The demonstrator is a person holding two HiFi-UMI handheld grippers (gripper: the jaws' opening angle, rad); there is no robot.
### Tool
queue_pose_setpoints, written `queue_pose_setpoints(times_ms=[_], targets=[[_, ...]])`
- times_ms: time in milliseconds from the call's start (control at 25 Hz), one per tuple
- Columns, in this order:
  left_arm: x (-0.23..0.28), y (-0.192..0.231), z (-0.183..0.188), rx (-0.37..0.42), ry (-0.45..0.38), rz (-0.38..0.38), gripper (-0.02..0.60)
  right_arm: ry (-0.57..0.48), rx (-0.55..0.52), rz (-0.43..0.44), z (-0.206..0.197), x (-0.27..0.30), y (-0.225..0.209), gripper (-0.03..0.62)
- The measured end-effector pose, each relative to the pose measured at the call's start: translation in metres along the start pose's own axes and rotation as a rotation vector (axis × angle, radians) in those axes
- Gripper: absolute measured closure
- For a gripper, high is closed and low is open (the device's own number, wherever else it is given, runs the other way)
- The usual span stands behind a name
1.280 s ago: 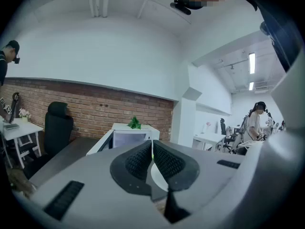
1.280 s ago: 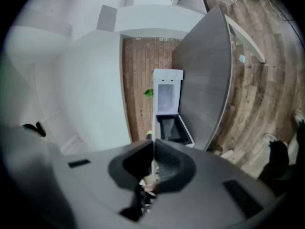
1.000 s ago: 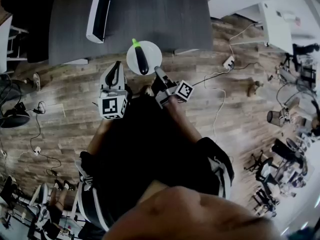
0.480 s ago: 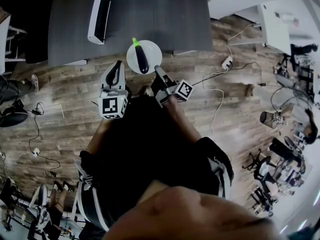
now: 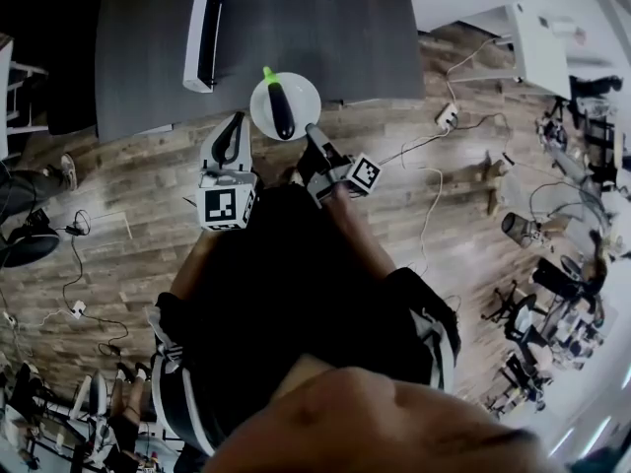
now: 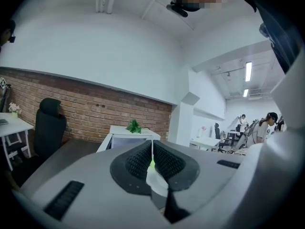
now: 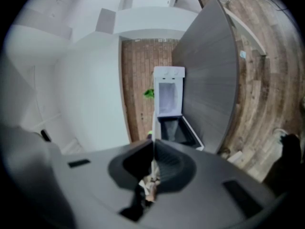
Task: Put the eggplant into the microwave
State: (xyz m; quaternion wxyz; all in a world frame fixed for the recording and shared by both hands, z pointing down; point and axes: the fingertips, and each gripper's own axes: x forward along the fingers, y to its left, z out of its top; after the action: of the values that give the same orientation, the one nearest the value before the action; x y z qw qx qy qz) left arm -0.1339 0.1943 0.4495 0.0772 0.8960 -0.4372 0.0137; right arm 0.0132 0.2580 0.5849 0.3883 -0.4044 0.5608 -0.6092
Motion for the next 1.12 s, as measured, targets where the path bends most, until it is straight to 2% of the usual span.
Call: queue_pose_setpoints(times_ms=[240, 560, 840, 1120], targets=[[0.003, 0.02, 0.0, -0.028, 0.033, -0.049, 0.535, -0.046, 0.013, 0.017, -0.01, 0.021, 0.005, 0.558], [0.011, 0.042, 0.002, -0.008, 0.021, -0.082, 0.535, -0.067, 0.026, 0.02, -0.015, 0.046, 0.003, 0.559], [0.017, 0.048, 0.0, -0.031, 0.044, -0.048, 0.535, -0.061, 0.047, 0.032, -0.005, 0.057, 0.007, 0.557], [0.055, 0.044, 0.0, -0.031, 0.045, 0.01, 0.535, -0.004, 0.049, 0.034, 0.041, 0.082, 0.008, 0.559]])
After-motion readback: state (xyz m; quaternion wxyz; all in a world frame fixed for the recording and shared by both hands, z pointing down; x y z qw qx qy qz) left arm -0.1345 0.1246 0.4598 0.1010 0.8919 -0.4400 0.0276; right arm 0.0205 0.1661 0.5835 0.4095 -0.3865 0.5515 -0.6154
